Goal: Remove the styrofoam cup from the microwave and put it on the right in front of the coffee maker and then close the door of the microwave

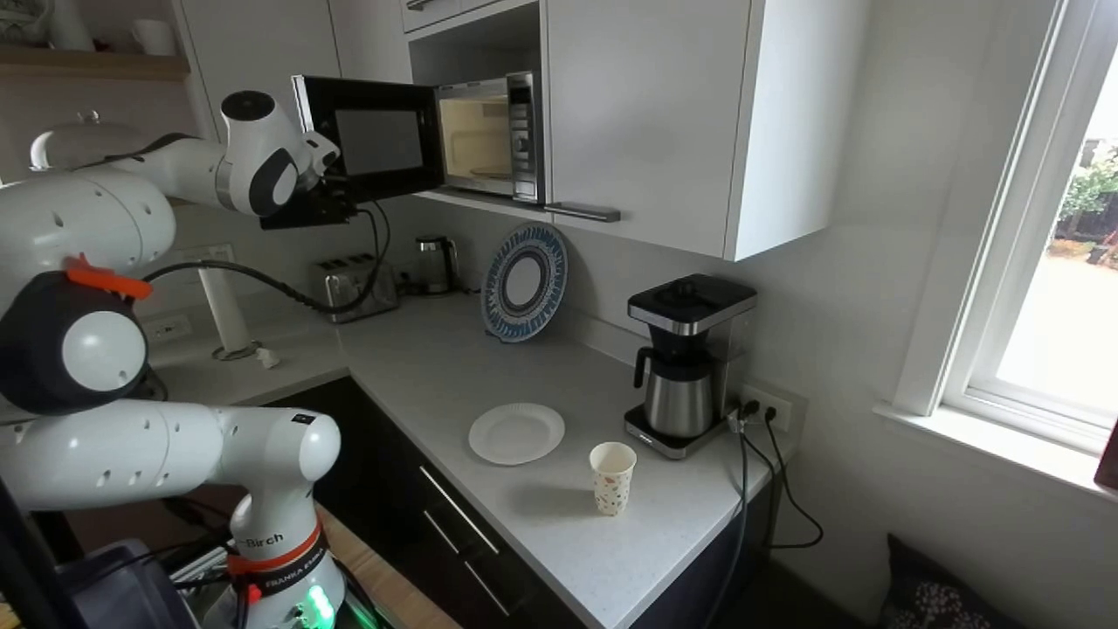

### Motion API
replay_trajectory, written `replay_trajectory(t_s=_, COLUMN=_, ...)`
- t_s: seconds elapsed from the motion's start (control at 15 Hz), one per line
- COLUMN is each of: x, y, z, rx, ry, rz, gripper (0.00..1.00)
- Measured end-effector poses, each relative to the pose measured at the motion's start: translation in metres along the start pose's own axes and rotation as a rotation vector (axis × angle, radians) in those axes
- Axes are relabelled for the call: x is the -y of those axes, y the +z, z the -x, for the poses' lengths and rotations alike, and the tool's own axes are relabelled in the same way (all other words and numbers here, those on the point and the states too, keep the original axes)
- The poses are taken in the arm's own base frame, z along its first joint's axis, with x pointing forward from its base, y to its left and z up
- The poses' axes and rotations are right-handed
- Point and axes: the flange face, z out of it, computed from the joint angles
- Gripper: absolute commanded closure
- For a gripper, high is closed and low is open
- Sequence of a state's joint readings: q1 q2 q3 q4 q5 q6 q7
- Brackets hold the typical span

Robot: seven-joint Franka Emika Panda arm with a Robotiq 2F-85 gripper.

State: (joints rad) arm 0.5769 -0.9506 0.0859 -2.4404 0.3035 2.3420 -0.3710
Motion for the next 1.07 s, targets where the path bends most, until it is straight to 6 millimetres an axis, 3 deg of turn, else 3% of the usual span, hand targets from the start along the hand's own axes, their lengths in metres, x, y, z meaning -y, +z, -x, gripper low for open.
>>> replay_trajectory(t_s=0.4, x=0.014, y=0.000, z=-0.016, rx=-0.118, ry=-0.035, rz=-0.002, gripper=0.00)
replay_trajectory(t_s=1.07, x=-0.001, y=0.003, z=-0.032, rx=-0.277, ry=-0.025, rz=0.132, gripper=0.00)
